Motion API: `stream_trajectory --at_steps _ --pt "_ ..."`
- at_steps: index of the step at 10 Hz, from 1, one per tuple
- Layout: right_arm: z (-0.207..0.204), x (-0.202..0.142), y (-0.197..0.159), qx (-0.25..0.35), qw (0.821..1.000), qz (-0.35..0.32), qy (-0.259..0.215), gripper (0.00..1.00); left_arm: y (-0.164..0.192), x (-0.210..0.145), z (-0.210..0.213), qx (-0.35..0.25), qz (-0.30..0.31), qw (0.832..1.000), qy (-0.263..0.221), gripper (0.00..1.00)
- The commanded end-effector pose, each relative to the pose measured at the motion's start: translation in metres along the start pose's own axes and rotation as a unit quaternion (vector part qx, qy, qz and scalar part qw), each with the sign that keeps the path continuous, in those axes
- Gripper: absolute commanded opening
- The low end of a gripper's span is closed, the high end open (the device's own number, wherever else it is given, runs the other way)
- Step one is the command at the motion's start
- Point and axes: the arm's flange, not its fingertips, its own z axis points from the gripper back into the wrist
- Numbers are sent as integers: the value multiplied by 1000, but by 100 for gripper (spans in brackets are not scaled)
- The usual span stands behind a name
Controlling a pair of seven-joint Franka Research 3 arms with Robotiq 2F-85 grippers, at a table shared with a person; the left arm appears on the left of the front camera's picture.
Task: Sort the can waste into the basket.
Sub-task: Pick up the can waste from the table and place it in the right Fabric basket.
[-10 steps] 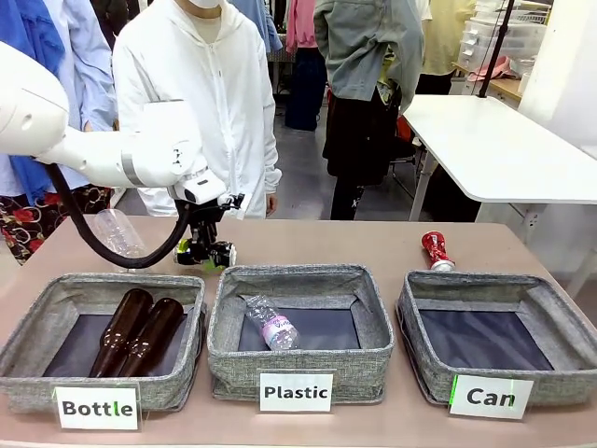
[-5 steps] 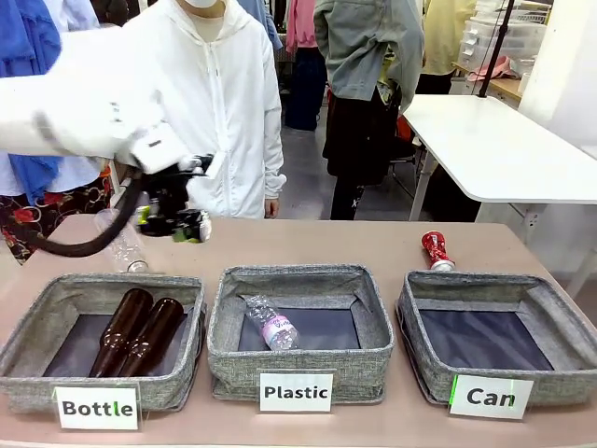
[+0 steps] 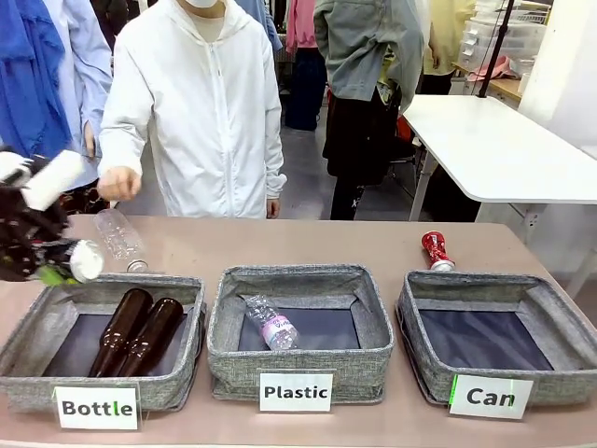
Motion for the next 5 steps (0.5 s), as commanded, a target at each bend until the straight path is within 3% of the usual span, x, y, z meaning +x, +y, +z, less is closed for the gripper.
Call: stream_trajectory --at_steps 1,3,4,5 --pt "-1 2 -1 15 1000 13 -9 100 4 29 -10 -15 -55 998 19 0" --pt "-1 2 -1 15 1000 13 -9 100 4 29 -10 -15 -55 998 19 0" --pt "-1 2 -1 15 1000 13 -9 100 1 8 -5 -7 -19 1000 3 34" --pt "-1 2 -1 15 1000 13 -9 100 14 13 5 -21 -37 998 -38 34"
